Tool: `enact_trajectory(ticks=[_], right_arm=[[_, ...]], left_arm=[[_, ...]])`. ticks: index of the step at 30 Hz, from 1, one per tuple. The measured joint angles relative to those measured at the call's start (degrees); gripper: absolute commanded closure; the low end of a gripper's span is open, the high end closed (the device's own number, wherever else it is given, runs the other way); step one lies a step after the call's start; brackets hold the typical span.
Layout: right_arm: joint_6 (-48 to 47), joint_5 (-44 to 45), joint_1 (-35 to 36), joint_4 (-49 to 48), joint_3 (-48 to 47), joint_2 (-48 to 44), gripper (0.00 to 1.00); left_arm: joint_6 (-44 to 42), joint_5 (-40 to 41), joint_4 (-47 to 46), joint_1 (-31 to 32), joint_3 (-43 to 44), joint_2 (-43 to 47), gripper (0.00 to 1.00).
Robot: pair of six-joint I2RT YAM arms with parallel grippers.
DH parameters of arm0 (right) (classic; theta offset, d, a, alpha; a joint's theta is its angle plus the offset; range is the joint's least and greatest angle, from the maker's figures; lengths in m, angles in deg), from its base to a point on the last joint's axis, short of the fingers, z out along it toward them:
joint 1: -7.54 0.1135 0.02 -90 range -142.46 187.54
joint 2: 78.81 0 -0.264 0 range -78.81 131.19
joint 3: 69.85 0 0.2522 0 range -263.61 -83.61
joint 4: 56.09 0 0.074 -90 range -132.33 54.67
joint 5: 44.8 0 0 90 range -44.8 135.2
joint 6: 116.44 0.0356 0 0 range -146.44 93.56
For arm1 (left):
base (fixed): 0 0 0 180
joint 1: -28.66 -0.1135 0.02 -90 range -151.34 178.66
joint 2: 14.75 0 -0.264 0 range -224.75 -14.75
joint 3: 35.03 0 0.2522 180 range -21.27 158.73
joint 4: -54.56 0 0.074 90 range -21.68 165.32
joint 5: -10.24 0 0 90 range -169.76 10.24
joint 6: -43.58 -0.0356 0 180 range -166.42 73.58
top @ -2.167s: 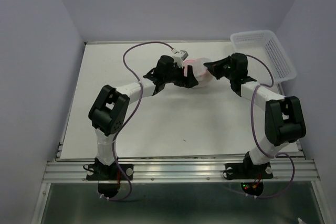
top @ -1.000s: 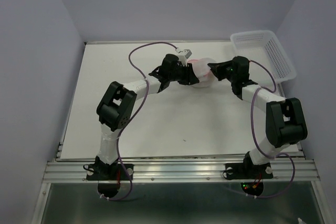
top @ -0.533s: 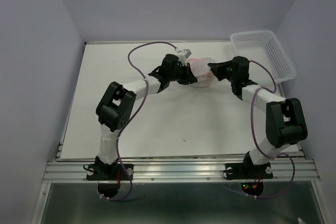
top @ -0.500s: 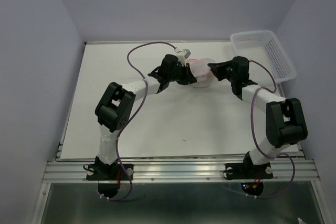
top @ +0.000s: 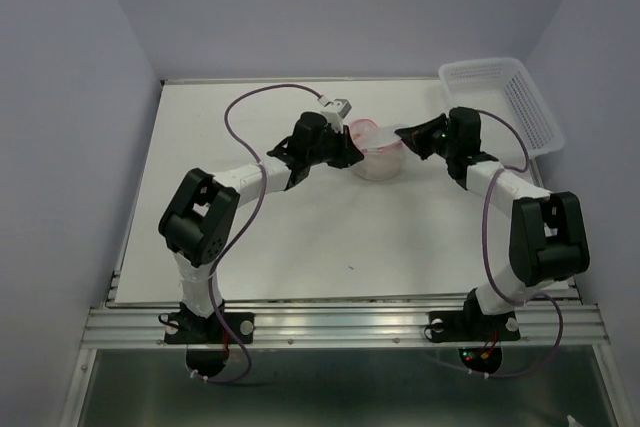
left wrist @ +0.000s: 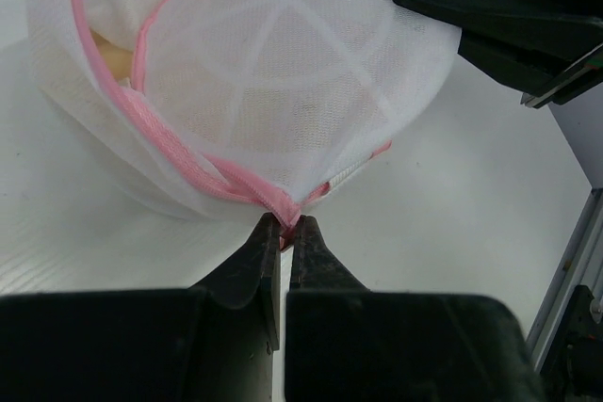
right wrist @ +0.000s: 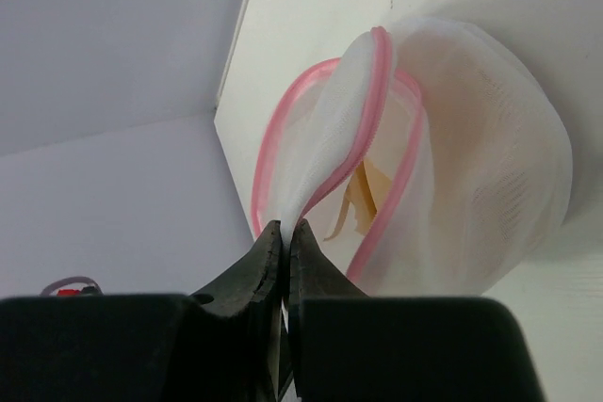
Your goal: Place the bra in the laundry bag and zip it closed
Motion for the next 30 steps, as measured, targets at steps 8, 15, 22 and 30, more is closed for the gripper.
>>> enact_trajectory(ticks=[8, 15, 22, 30], right_arm=[[-14.7, -9.8, -0.9, 2.3, -8.2, 5.1, 0.94], [-42.4, -22.9, -3.3, 7.6, -15.6, 6.0, 0.15], [-83.6, -21.4, -0.2, 25.7, -17.9, -3.8, 0.0], [-114.8, -15.7, 13.6, 38.1, -19.5, -6.5, 0.0]], left_arm=[[-3.2, -0.4, 1.4, -0.2, -0.4, 1.0, 1.0], [-3.1, -4.1, 7.1, -2.1, 0.6, 1.1, 1.0], [-2.4, -6.0, 16.4, -3.1, 4.3, 1.1, 1.0], [-2.5, -9.6, 21.3, -3.1, 8.2, 1.1, 1.0]])
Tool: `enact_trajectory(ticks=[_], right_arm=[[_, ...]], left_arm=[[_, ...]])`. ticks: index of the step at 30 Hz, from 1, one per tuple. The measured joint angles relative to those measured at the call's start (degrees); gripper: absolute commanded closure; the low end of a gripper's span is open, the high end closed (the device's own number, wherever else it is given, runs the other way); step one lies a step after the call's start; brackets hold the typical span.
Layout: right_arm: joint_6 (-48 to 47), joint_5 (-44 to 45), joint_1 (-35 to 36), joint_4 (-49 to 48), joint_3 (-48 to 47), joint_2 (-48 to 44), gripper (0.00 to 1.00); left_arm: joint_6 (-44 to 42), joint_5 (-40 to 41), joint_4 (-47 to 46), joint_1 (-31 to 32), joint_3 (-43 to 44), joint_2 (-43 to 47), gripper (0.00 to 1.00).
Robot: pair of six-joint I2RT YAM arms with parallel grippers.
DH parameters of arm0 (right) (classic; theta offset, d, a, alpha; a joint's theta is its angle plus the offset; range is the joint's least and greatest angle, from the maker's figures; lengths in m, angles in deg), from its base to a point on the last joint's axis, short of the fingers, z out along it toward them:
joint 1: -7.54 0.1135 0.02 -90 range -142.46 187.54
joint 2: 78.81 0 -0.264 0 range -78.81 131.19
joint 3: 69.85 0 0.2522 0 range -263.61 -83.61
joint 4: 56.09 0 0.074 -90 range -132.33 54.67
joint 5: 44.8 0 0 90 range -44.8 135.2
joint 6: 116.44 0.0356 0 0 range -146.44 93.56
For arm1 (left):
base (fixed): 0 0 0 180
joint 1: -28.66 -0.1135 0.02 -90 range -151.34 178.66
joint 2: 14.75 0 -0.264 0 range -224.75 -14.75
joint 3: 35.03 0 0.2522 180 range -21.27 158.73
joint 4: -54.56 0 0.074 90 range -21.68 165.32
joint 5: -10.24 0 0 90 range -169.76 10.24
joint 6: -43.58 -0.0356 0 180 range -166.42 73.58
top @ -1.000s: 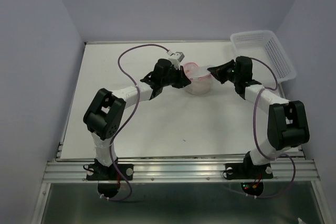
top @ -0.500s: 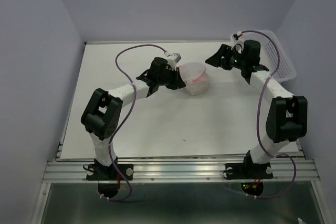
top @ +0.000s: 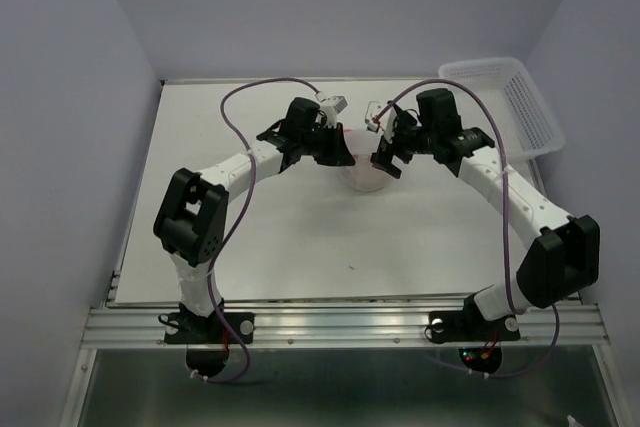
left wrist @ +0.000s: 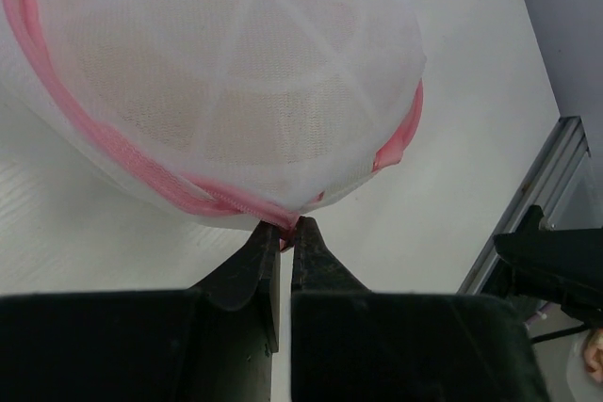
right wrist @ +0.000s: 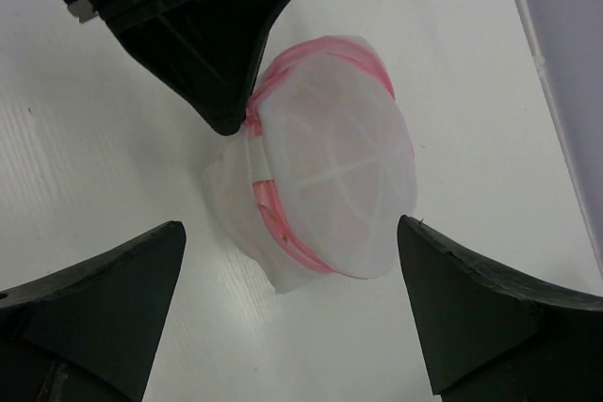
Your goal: Place the bra in the laundry bag and zip it closed
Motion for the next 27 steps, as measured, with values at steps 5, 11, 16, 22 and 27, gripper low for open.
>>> enact_trajectory(ticks=[5, 11, 16, 22, 27], right_arm=[[-9.5, 1.9, 1.1, 3.6, 0.0, 1.5, 0.05], [-17.6, 0.6, 1.6, 4.9, 0.0, 2.7, 0.1], [-23.0, -0.4, 2.1, 5.9, -0.1, 5.4, 0.12], [-25.0, -3.5, 2.1, 6.5, 0.0, 7.3, 0.38], [-24.3, -5.7, 2.1, 6.1, -0.6, 8.8, 0.64]], left_arm=[[0.7, -2.5, 1.2, 0.0, 0.0, 0.0, 1.0], [2.8, -3.5, 1.4, 0.2, 0.1, 0.1, 1.0], [4.2, -4.3, 1.3, 1.2, 0.5, 0.1, 1.0], [5.0, -4.3, 1.3, 2.6, 0.5, 0.1, 1.0], [4.0, -4.8, 2.7, 2.9, 1.0, 0.1, 1.0]])
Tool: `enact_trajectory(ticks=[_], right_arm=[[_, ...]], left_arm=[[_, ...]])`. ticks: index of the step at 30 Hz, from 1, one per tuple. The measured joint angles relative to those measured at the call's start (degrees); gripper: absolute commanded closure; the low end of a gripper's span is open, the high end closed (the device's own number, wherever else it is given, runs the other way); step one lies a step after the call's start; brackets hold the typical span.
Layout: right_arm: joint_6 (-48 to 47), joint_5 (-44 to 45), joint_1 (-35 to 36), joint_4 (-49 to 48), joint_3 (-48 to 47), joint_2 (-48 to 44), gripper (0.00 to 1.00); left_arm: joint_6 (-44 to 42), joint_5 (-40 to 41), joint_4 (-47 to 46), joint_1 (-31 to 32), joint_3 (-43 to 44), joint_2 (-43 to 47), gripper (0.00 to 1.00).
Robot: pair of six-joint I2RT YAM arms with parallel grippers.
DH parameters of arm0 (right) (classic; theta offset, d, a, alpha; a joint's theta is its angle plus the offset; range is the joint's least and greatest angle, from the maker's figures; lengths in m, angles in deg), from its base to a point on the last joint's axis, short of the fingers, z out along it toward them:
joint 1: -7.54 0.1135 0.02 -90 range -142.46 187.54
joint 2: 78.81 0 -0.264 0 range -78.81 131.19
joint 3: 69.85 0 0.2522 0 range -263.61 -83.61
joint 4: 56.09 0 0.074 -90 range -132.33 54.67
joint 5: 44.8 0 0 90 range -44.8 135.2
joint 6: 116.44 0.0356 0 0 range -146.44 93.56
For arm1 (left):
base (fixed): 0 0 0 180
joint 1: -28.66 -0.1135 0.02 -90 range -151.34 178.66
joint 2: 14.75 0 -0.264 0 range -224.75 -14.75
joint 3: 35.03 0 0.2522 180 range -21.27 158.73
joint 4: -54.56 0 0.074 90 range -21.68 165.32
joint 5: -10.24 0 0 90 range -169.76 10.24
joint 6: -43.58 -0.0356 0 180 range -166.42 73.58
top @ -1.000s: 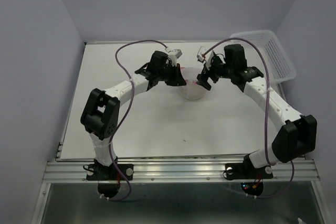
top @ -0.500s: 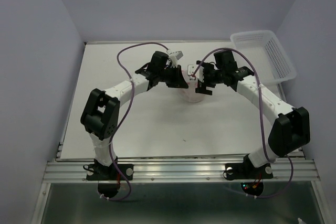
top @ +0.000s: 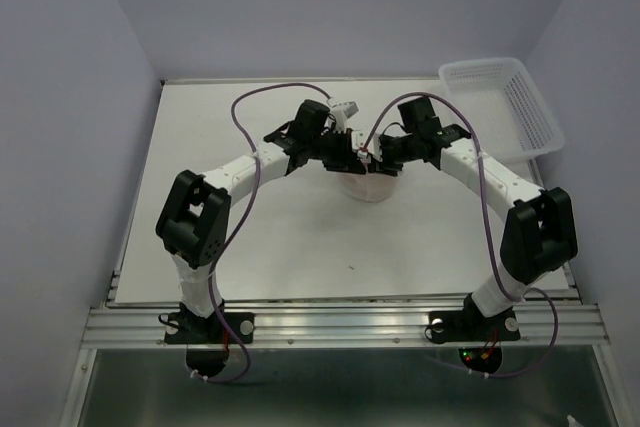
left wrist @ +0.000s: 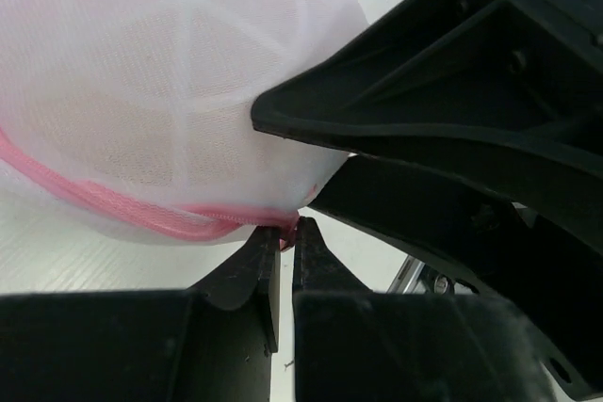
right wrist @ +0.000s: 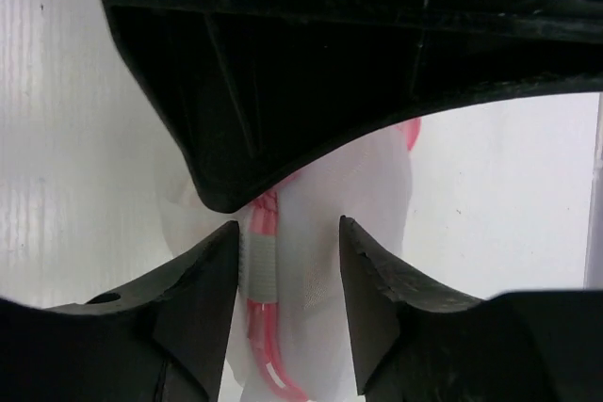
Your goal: Place the bra in the laundry bag and zip it closed
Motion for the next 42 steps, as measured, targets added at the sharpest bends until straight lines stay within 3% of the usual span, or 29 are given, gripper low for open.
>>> enact_trajectory(ticks=[6, 9, 10, 11, 13, 15, 17, 23, 31, 42], right_arm=[[0.4, -0.5, 0.0, 0.0, -1.6, 2.1, 0.88], [-0.7, -0.7, 0.0, -0.2, -1.4, 1.9, 0.91], [-1.4, -0.9, 0.0, -0.5, -0.8, 1.4, 0.92], [-1.8, -1.0, 0.0, -0.5, -0.3, 1.0, 0.91], [-2.6, -1.2, 0.0, -0.6, 0.5, -0.1, 0.91], [-3.0, -1.5, 0.0, -0.6, 1.1, -1.2, 0.91], [-3.2, -1.6, 0.2, -0.6, 1.3, -2.2, 0.91], [-3.0, -2.2, 0.2, -0.6, 1.6, -3.3, 0.91], [-1.5, -2.1, 0.0, -0.3, 2.2, -4.0, 0.91], [4.5, -2.8, -0.1, -0.7, 1.3, -3.9, 0.92]], left_arm=[[-0.6, 0.3, 0.7, -0.1, 0.6, 0.4, 1.0], [-0.4, 0.5, 0.7, -0.1, 0.6, 0.7, 0.99], [-0.3, 0.5, 0.7, -0.1, 0.6, 0.8, 0.96], [0.0, 0.5, 0.4, -0.1, 0.2, 1.0, 0.81], [0.7, 0.2, 0.0, 0.0, -0.3, 1.6, 0.73], [1.1, 0.0, -0.5, 0.1, -1.1, 2.4, 0.59], [1.5, 0.0, -1.3, 0.2, -1.9, 3.4, 0.53], [2.9, 0.0, -3.9, 0.6, -3.6, 5.0, 0.51], [4.9, 0.5, -7.0, 1.6, -4.7, 5.0, 0.56], [6.0, 3.7, -10.1, 3.5, -9.7, 6.5, 0.49]])
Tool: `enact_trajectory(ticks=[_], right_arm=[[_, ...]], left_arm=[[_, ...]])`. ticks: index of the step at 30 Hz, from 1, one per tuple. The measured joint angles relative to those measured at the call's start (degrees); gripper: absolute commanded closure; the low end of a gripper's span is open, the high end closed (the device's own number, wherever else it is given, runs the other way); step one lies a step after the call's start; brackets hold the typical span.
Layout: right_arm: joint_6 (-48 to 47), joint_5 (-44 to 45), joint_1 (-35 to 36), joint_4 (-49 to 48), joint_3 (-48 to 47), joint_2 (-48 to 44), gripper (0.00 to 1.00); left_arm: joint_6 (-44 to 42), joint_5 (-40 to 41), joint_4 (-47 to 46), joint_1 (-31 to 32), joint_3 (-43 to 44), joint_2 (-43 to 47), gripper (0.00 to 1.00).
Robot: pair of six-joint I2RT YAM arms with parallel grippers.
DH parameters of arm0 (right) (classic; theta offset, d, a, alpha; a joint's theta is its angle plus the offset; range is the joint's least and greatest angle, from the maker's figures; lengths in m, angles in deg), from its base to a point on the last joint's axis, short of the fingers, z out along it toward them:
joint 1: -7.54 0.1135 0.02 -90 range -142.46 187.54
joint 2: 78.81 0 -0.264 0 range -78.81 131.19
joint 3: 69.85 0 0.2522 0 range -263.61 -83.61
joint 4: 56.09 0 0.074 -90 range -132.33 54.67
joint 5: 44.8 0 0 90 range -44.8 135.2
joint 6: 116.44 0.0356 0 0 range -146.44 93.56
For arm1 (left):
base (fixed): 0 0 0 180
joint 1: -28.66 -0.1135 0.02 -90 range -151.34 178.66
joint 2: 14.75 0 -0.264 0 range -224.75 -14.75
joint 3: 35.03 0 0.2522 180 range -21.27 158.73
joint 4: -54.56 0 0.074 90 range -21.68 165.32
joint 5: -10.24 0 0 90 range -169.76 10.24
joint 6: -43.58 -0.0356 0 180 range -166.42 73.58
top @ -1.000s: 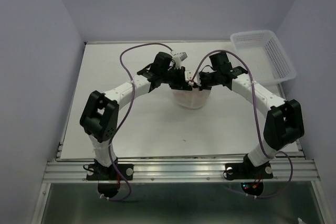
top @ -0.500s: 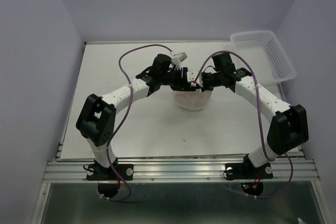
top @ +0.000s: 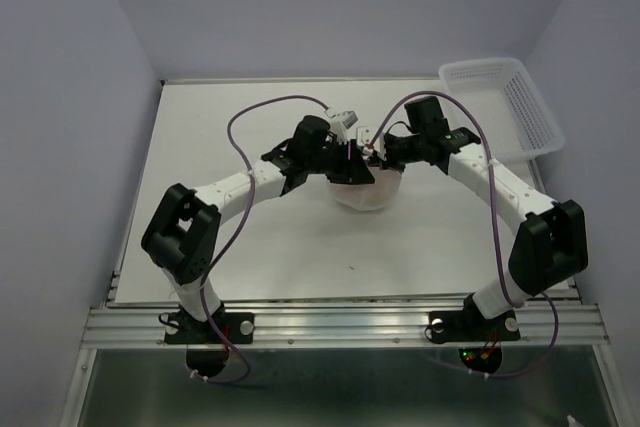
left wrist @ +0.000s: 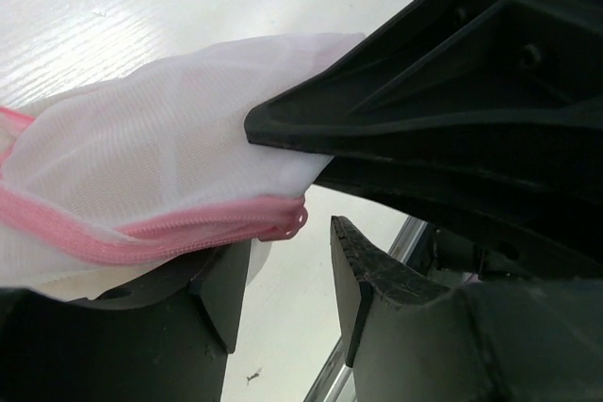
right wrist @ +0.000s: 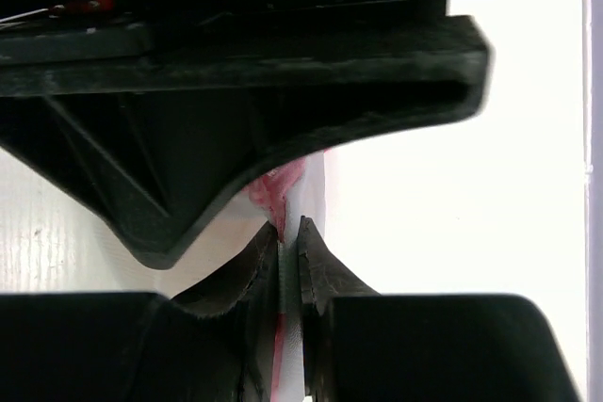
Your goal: Place the bra in the laundry bag and zip it closed
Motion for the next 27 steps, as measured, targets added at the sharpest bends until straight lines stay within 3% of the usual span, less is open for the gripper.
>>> enact_trajectory(ticks=[14, 20, 22, 26, 27], right_arm=[[2.8, -1.2, 0.0, -0.4, -0.3, 0.0, 0.92], [3.4, -1.1, 0.0, -0.4, -0.3, 0.0, 0.91], [3.7, -1.1, 0.0, -0.5, -0.3, 0.0, 0.91], [4.2, -1.1, 0.0, -0.6, -0.3, 0.0, 0.91], [4.4, -1.1, 0.0, -0.6, -0.3, 0.0, 0.91]], left_arm=[[1.2, 6.7, -2.6, 0.3, -3.2, 4.1, 0.51], [1.2, 7.5, -3.0, 0.3, -3.2, 4.1, 0.62], [1.3, 7.8, -3.0, 0.4, -3.2, 4.1, 0.75], [1.3, 7.9, -3.5, 0.6, -3.2, 4.1, 0.81], [1.4, 8.0, -3.6, 0.7, -3.2, 4.1, 0.87]])
